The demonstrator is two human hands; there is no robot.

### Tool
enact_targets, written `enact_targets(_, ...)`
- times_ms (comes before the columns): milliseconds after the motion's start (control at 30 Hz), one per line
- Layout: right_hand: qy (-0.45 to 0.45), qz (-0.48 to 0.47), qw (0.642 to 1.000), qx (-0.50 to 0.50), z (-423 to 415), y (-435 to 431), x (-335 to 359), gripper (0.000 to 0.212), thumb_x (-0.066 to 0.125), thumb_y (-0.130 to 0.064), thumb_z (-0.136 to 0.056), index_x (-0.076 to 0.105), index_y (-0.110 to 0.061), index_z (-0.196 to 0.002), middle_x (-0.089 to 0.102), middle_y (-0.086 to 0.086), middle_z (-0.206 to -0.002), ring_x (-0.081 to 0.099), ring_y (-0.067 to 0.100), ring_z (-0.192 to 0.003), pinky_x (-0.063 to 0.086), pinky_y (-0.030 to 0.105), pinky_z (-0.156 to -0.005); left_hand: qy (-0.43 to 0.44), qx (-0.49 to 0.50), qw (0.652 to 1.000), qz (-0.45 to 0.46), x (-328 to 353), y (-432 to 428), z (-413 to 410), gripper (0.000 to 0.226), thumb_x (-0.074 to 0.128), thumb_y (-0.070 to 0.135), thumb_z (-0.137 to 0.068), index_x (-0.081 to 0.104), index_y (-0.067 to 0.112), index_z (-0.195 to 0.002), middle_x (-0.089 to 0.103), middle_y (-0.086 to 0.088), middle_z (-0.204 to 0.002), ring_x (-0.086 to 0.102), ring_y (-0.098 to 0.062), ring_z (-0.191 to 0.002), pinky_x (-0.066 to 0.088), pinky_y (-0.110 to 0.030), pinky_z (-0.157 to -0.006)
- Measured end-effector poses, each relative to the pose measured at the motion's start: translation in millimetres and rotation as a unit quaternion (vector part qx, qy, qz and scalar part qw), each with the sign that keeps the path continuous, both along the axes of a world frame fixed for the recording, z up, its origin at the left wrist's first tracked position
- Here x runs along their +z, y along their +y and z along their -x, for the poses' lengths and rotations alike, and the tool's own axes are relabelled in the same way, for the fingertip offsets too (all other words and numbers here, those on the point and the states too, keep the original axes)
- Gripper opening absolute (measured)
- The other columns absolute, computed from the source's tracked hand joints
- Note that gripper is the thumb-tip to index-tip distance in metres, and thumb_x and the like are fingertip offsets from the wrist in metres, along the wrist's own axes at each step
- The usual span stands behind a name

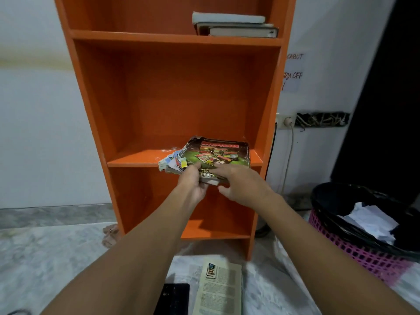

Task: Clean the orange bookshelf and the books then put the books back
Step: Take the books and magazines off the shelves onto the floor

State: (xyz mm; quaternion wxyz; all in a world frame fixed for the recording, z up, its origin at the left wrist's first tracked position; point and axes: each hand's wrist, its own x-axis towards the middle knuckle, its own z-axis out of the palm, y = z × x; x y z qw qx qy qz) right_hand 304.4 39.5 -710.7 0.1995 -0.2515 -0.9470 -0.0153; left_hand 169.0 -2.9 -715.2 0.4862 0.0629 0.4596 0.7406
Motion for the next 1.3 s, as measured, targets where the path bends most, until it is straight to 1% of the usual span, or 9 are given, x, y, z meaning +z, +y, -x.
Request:
enact_targets(100, 0.001, 0.013, 1.000, -0.002, -22, 1, 26, 0.057, 0.062, -0.050, -0.088, 0.046, -0.037, -0.142, 0.046, -0.015, -0.147, 0.045, 0.009, -0.132, 0.042, 0.034, -0.103, 0.024, 0.025, 0.999, 0.000, 18, -4, 2, 0.023, 0.053, 0.009, -0.097, 0.054, -0.004, -0.117, 0.069, -0.018, -0.105, 0.070, -0.028, -0.079, 0.060, -0.043, -0.080)
enact_targets(233, 0.091, 0.033, 0.995, -0.005, -29, 5, 73, 0.050, 0.054, -0.049, -0.093, 0.048, -0.032, -0.139, 0.055, -0.010, -0.136, 0.054, 0.009, -0.115, 0.054, 0.030, -0.083, 0.060, 0.041, 0.997, -0.021, 51, -5, 3, 0.017, 0.052, 0.006, -0.097, 0.054, -0.005, -0.110, 0.069, -0.016, -0.103, 0.070, -0.028, -0.082, 0.061, -0.040, -0.067)
enact_targets(400, 0.173, -0.057, 0.982, -0.046, -11, 28, 141, 0.051, 0.055, -0.048, -0.093, 0.047, -0.030, -0.140, 0.050, -0.009, -0.144, 0.046, 0.012, -0.132, 0.047, 0.038, -0.101, 0.083, 0.044, 0.995, -0.033, 98, -1, 5, 0.015, 0.050, 0.004, -0.096, 0.054, -0.004, -0.108, 0.069, -0.019, -0.102, 0.070, -0.032, -0.088, 0.061, -0.047, -0.070)
enact_targets(567, 0.193, -0.161, 0.963, -0.097, 15, 56, 212, 0.066, 0.058, -0.051, -0.088, 0.039, -0.027, -0.147, 0.041, -0.001, -0.151, 0.038, 0.020, -0.137, 0.039, 0.042, -0.106, 0.094, 0.056, 0.992, -0.059, 144, 7, 8, 0.010, 0.047, 0.001, -0.097, 0.051, 0.000, -0.106, 0.063, -0.017, -0.093, 0.066, -0.028, -0.077, 0.060, -0.048, -0.072)
enact_targets(700, 0.148, -0.181, 0.962, -0.143, 34, 80, 257, 0.079, 0.064, -0.057, -0.081, 0.031, -0.032, -0.149, 0.032, 0.004, -0.156, 0.031, 0.026, -0.141, 0.036, 0.050, -0.109, 0.099, 0.060, 0.991, -0.075, 176, 11, 10, 0.012, 0.046, -0.001, -0.097, 0.047, -0.001, -0.109, 0.060, -0.018, -0.091, 0.064, -0.029, -0.075, 0.059, -0.050, -0.074)
enact_targets(800, 0.097, -0.120, 0.972, -0.175, 42, 97, 281, 0.093, 0.071, -0.062, -0.074, 0.022, -0.036, -0.150, 0.022, 0.007, -0.159, 0.024, 0.031, -0.144, 0.031, 0.061, -0.109, 0.102, 0.064, 0.989, -0.082, 192, 12, 14, 0.015, 0.046, -0.001, -0.096, 0.046, -0.001, -0.112, 0.061, -0.019, -0.094, 0.064, -0.030, -0.076, 0.059, -0.050, -0.068)
enact_targets(900, 0.029, -0.063, 0.979, -0.189, 45, 116, 299, 0.103, 0.076, -0.064, -0.068, 0.019, -0.038, -0.151, 0.028, 0.009, -0.153, 0.036, 0.035, -0.136, 0.040, 0.058, -0.103, 0.106, 0.076, 0.988, -0.087, 204, 17, 19, 0.020, 0.049, -0.001, -0.095, 0.046, -0.002, -0.115, 0.063, -0.021, -0.098, 0.066, -0.031, -0.078, 0.059, -0.048, -0.068)
enact_targets(1000, -0.015, -0.061, 0.985, -0.159, 43, 126, 303, 0.098, 0.078, -0.056, -0.070, 0.025, -0.036, -0.149, 0.047, 0.004, -0.138, 0.051, 0.027, -0.119, 0.049, 0.048, -0.095, 0.116, 0.077, 0.986, -0.092, 212, 18, 25, 0.024, 0.050, -0.001, -0.094, 0.048, -0.002, -0.118, 0.065, -0.021, -0.101, 0.068, -0.030, -0.084, 0.059, -0.043, -0.067)
enact_targets(1300, 0.102, -0.095, 0.990, -0.020, 13, 129, 292, 0.060, 0.070, -0.022, -0.088, 0.046, -0.027, -0.142, 0.056, 0.001, -0.123, 0.051, 0.018, -0.109, 0.047, 0.038, -0.096, 0.120, 0.078, 0.985, -0.093, 218, 15, 29, 0.026, 0.051, -0.001, -0.094, 0.047, -0.002, -0.119, 0.065, -0.021, -0.100, 0.069, -0.030, -0.083, 0.059, -0.042, -0.061)
